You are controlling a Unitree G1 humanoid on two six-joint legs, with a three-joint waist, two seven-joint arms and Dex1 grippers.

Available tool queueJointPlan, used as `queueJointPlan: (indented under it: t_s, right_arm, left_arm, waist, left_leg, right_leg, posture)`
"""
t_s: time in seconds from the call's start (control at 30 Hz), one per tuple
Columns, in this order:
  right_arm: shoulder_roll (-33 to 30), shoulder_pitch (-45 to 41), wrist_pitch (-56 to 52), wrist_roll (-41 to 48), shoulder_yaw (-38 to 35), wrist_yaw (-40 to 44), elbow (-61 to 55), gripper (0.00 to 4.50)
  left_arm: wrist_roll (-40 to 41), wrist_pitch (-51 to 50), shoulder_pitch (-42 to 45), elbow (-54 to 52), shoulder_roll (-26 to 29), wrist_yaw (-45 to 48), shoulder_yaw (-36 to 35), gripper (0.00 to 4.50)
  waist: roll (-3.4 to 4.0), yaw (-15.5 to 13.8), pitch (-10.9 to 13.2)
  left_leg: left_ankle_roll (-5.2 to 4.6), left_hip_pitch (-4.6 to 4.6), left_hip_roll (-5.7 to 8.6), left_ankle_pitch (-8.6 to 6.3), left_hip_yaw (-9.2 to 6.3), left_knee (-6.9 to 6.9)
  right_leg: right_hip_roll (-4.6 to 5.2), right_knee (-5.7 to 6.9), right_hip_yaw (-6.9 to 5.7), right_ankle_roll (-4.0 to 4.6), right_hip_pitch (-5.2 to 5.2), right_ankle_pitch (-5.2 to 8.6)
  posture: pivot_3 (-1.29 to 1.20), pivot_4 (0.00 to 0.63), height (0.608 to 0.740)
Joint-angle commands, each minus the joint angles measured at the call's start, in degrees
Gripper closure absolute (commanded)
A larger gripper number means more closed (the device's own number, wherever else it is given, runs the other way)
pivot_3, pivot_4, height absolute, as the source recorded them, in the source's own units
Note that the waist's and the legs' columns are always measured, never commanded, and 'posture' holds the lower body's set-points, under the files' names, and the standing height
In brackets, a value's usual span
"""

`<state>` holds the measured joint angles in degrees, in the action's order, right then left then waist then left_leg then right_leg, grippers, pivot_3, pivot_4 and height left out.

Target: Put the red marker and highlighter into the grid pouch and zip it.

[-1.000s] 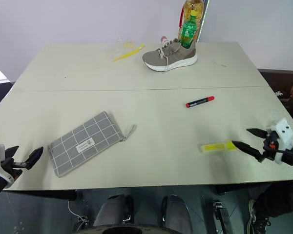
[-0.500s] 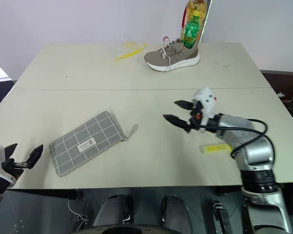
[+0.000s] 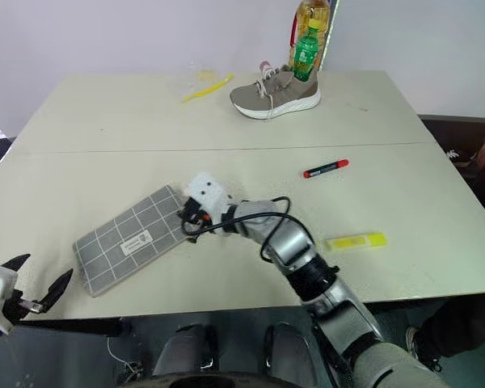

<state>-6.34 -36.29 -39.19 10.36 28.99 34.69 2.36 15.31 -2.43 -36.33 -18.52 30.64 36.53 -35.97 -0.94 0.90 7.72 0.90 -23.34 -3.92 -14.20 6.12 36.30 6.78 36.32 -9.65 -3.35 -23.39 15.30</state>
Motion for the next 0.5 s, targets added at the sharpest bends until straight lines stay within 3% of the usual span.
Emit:
queueJointPlan:
  t_s: [0.03,0.27,0.5]
  right_arm:
    - [2.18,-1.64,-1.2,-1.64,-1.04,-1.95,3.85,4.46]
    - [6.37,-3.13,-7.67,-0.53,-5.9,-4.26,11.52,4.46]
    - [7.03,-3.12,-7.87,-0.78,-6.72,-3.63,11.38,4.46]
  left_arm:
    - [-1.9,3.6,-1.71,0.16,1.39,1.49,-1.44,0.0]
    - [-5.48,9.19,-4.35,2.79,4.05,4.29,-1.56,0.0]
    - [-11.86,18.01,-2.71,7.21,8.57,5.13,0.09,0.0]
  waist:
    - [0.01,-0.17,0.0]
    - [0.01,-0.03,0.0]
    - [0.02,-0.1,0.0]
  left_leg:
    - [0.0,-0.01,0.02,0.0,0.0,0.0]
    - [0.0,0.0,0.01,0.0,0.0,-0.04]
    - [0.01,0.0,0.01,-0.01,0.0,-0.04]
  right_leg:
    - [0.02,0.0,0.0,0.0,0.0,0.0]
    - [0.02,-0.02,0.0,0.0,-0.02,0.0]
    - [0.03,-0.03,0.0,0.0,-0.02,0.01]
  posture:
    - [0.0,0.15,0.702]
    - [0.0,0.15,0.702]
    - [0.0,0.15,0.702]
